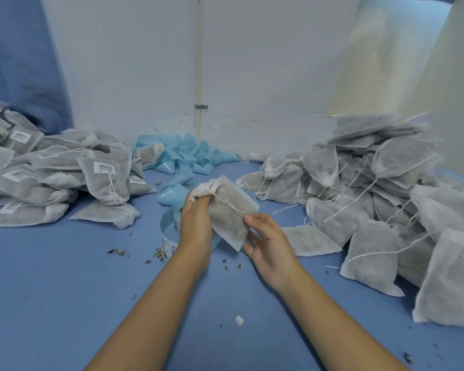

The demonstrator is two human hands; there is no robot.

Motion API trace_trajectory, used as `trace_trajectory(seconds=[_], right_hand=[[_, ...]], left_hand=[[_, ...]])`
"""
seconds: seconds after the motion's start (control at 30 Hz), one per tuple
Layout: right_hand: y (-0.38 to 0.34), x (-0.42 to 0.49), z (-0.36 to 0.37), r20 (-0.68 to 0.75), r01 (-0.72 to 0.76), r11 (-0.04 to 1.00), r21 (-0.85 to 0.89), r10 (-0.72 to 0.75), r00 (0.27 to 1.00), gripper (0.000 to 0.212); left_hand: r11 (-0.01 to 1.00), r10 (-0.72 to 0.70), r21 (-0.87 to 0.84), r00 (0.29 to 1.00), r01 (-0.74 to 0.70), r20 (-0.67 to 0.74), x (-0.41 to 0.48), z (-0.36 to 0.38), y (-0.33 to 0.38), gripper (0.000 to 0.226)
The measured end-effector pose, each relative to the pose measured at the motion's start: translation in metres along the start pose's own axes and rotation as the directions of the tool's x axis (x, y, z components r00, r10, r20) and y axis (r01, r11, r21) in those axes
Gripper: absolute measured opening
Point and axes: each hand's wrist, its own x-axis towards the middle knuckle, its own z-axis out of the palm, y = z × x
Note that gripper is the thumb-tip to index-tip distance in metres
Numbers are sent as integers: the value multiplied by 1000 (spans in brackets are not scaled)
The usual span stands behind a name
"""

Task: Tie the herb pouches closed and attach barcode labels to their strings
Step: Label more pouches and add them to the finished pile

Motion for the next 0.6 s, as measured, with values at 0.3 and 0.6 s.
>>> trace_trajectory(seconds=[0.3,0.6], right_hand=[[0,2,1,-103,66,988,138,-52,993,19],[10,-2,3,-86,124,925,-359,-165,983,13]], left_hand=[[1000,-16,17,988,14,152,-5,1,-16,42],[1000,-8,-26,1000,8,18,-3,-3,-11,51]])
